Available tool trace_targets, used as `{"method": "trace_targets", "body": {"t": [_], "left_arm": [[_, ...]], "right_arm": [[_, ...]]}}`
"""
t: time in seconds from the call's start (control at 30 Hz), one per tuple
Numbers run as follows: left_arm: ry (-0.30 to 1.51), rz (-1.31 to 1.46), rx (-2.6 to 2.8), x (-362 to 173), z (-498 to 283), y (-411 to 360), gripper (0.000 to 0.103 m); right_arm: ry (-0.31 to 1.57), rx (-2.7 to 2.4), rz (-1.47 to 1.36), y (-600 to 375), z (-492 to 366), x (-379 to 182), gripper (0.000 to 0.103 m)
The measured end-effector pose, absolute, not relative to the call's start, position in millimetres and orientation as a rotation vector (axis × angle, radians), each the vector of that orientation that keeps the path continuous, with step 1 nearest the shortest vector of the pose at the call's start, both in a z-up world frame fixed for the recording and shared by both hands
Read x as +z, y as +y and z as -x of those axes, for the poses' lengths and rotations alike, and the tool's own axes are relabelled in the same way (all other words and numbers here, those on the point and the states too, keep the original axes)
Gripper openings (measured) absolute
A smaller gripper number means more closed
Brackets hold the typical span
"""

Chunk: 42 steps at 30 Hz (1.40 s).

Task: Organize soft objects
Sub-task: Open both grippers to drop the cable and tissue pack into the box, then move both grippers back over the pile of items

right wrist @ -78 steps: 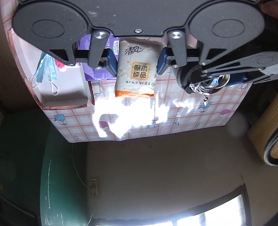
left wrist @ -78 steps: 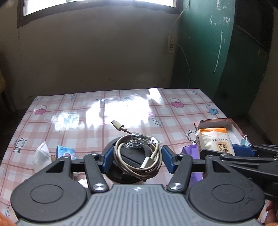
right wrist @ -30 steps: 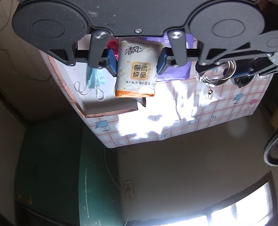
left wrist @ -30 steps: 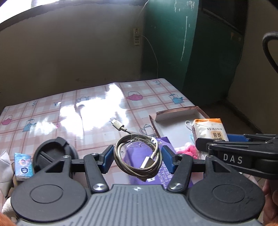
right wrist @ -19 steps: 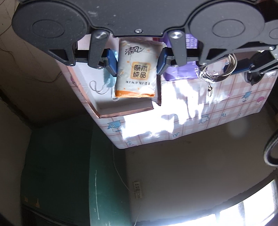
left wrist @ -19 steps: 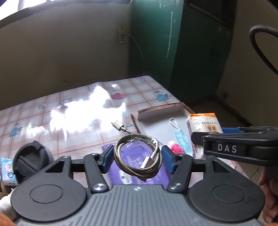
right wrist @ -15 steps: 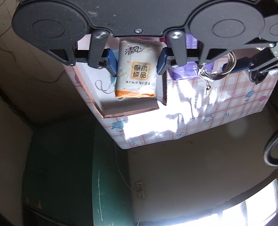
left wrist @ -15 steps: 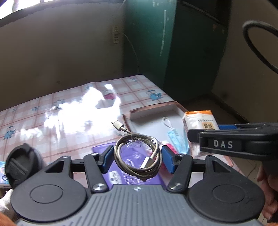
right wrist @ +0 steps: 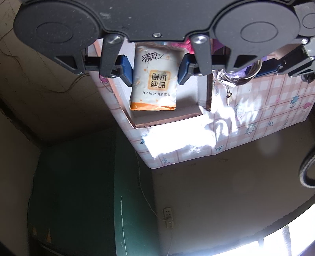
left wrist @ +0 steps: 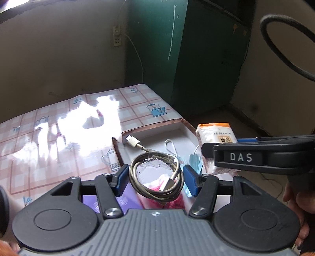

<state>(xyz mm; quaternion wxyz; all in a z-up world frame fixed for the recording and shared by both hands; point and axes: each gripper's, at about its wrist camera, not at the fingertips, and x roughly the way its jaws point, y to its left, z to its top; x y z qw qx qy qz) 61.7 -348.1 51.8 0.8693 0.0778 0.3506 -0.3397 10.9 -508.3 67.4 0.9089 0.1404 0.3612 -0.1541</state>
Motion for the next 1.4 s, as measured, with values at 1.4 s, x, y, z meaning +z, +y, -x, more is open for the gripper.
{"method": "trace_targets", "body": {"t": [1.4], "left_arm": [[0.726,-0.132,-0.465,87.6,-59.9,-276.0,0.095]], "right_arm": [[0.745,-0.306,-0.223,-451.1,3.1,90.7,0.076]]}}
